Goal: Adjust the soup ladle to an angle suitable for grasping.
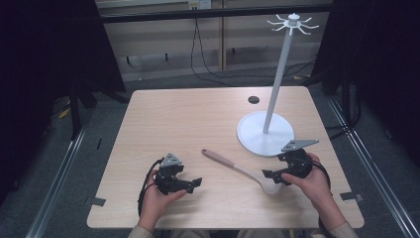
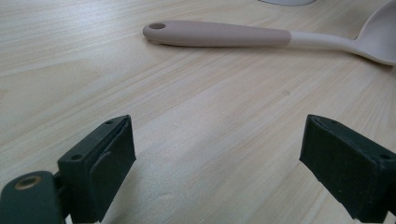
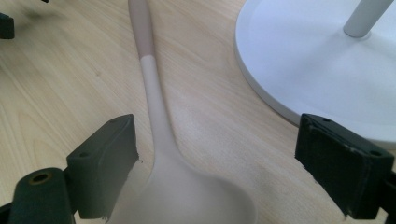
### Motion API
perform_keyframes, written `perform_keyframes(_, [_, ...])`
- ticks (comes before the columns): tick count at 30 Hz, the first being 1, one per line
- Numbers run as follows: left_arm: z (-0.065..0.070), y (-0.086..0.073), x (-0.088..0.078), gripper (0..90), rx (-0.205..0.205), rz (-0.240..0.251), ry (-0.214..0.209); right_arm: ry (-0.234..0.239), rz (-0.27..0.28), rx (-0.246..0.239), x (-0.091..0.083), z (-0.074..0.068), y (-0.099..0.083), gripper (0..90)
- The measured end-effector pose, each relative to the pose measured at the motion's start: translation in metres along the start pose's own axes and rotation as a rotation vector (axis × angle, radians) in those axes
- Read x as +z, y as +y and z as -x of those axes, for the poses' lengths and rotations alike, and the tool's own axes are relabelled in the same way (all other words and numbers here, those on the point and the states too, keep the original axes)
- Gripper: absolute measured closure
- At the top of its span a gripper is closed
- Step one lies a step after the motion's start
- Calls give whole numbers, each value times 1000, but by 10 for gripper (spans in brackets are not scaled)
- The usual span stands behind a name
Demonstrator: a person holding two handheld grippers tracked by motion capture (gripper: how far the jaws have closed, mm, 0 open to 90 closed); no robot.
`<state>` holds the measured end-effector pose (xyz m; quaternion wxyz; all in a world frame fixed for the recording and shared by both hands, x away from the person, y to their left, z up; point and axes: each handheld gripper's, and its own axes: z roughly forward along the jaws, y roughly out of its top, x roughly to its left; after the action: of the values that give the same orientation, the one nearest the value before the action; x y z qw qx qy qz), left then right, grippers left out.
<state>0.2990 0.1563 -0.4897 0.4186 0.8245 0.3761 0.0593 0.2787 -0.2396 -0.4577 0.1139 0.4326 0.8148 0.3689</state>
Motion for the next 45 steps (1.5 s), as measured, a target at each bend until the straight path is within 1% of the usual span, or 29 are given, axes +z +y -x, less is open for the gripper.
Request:
perform_keyframes(1, [0, 0, 0, 100, 0, 3, 1, -4, -8, 3, -1, -1, 1, 128])
perform_keyframes(3, [-1, 0, -2, 100, 0, 1, 6, 3, -2, 2, -1, -3, 3, 134])
perform_keyframes(6, [-1, 0, -3, 100, -7, 10, 9, 9, -3, -3, -1, -8, 7, 154])
perform_keyframes(7, [-2, 0, -3, 100, -6, 9, 11, 9, -5, -13, 0, -10, 10, 162])
perform_keyframes(9, [-2, 0, -4, 100, -8, 14, 15, 15, -8, -31, 2, -16, 15, 176])
perform_keyframes(13, [-3, -2, -6, 101, -11, 10, 13, 36, -9, -58, 14, -32, 28, 263])
perform_keyframes(15, [-3, -2, -7, 102, -12, 13, 17, 50, -16, -48, 23, -41, 36, 337])
perform_keyframes(16, [-2, -3, -8, 104, -15, 13, 17, 48, -10, -43, 28, -45, 39, 396])
perform_keyframes(18, [-3, -3, -9, 104, -14, 17, 16, 61, -21, -71, 38, -52, 47, 480])
perform_keyframes(19, [-3, -3, -10, 104, -15, 17, 17, 59, -41, -77, 43, -56, 50, 538])
perform_keyframes(20, [-3, -4, -9, 104, -19, 17, 15, 64, -46, -88, 48, -59, 52, 585])
perform_keyframes(21, [-3, -5, -10, 104, -17, 13, 15, 70, -68, -109, 56, -62, 54, 632])
perform_keyframes(22, [-4, -5, -10, 105, -18, 14, 17, 67, -93, -107, 61, -65, 56, 683])
perform_keyframes(23, [-4, -6, -11, 105, -21, 14, 18, 74, -96, -115, 67, -67, 57, 727])
perform_keyframes(25, [-5, -6, -12, 105, -19, 11, 19, 87, -119, -142, 78, -71, 60, 788])
perform_keyframes(26, [-6, -7, -13, 106, -27, 18, 21, 91, -133, -159, 84, -74, 61, 830])
perform_keyframes(28, [-7, -8, -15, 107, -30, 20, 25, 90, -149, -170, 94, -79, 62, 873])
perform_keyframes(29, [-7, -8, -16, 106, -31, 21, 27, 92, -162, -166, 99, -81, 62, 885])
perform_keyframes(31, [-7, -8, -17, 107, -23, 19, 38, 97, -161, -187, 109, -83, 63, 900])
perform_keyframes(33, [-7, -9, -18, 107, -25, 22, 31, 66, -190, -181, 112, -87, 63, 900])
perform_keyframes(36, [-7, -10, -18, 107, -23, 20, 34, 50, -205, -180, 120, -87, 62, 900])
perform_keyframes(37, [-6, -10, -18, 107, -25, 20, 34, 41, -198, -167, 120, -88, 62, 900])
perform_keyframes(38, [-6, -11, -18, 107, -22, 16, 33, 35, -201, -170, 121, -87, 63, 900])
perform_keyframes(39, [-6, -11, -18, 107, -24, 15, 31, 33, -191, -173, 122, -87, 63, 900])
perform_keyframes(41, [-6, -11, -18, 107, -23, 13, 31, 11, -193, -170, 123, -86, 64, 900])
perform_keyframes(42, [-6, -11, -18, 107, -23, 13, 32, -4, -184, -173, 124, -85, 65, 900])
perform_keyframes(43, [-6, -11, -18, 107, -26, 16, 31, -13, -185, -164, 125, -84, 66, 900])
perform_keyframes(44, [-6, -11, -19, 107, -26, 19, 32, -12, -192, -151, 125, -82, 67, 900])
perform_keyframes(45, [-6, -11, -19, 107, -25, 19, 32, -16, -183, -152, 126, -81, 67, 900])
